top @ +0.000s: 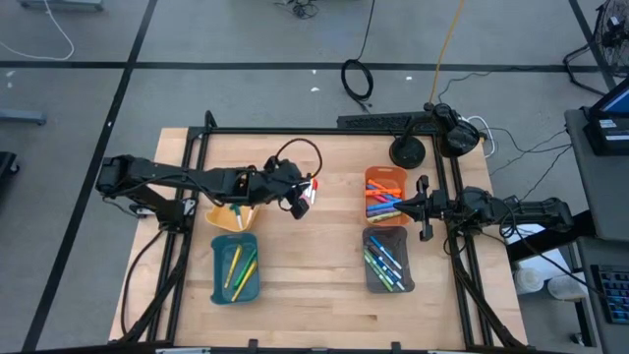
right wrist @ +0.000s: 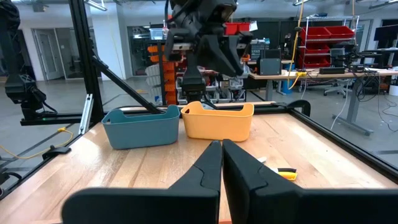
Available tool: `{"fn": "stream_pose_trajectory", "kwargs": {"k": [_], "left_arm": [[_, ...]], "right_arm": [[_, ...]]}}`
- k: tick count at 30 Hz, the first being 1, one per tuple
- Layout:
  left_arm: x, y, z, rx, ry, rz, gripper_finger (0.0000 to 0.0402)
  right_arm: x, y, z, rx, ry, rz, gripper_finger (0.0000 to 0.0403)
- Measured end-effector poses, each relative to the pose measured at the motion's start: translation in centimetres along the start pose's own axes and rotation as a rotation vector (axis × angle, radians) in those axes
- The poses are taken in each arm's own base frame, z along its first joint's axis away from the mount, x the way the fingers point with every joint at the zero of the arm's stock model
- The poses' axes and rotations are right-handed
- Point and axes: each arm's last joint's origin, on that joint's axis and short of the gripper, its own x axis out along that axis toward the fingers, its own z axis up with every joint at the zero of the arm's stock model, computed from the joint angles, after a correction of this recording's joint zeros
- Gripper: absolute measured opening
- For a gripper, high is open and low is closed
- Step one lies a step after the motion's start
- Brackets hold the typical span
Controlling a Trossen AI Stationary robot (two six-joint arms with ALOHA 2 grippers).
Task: Pick & Place Markers
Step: Put the pink mini marker into the yellow bin
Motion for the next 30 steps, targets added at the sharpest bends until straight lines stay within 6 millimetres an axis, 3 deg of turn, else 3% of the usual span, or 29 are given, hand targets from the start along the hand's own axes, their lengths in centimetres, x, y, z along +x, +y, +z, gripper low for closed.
{"fn": "stream_pose_trajectory", "kwargs": {"k": [6, 14, 23, 30], "left_arm": [[0.6, 1.3, 0.0, -0.159, 0.073, -0.043, 0.0135], [3.3, 4.3, -2.4, -0.324, 0.352, 0.065, 0.0233], [9.9, 6.7, -5.5, -0.515, 0.497, 0.137, 0.0243], [12.9, 6.9, -7.5, -0.542, 0.618, 0.139, 0.0243]], "right_arm": [[0.0, 0.0, 0.0, 0.000, 0.000, 0.000, 0.0004], [0.0, 0.0, 0.0, 0.000, 0.000, 0.000, 0.0004], [0.0, 0.0, 0.0, 0.000, -0.001, 0.000, 0.0004], [0.0, 0.0, 0.0, 0.000, 0.000, 0.000, 0.0004]]}}
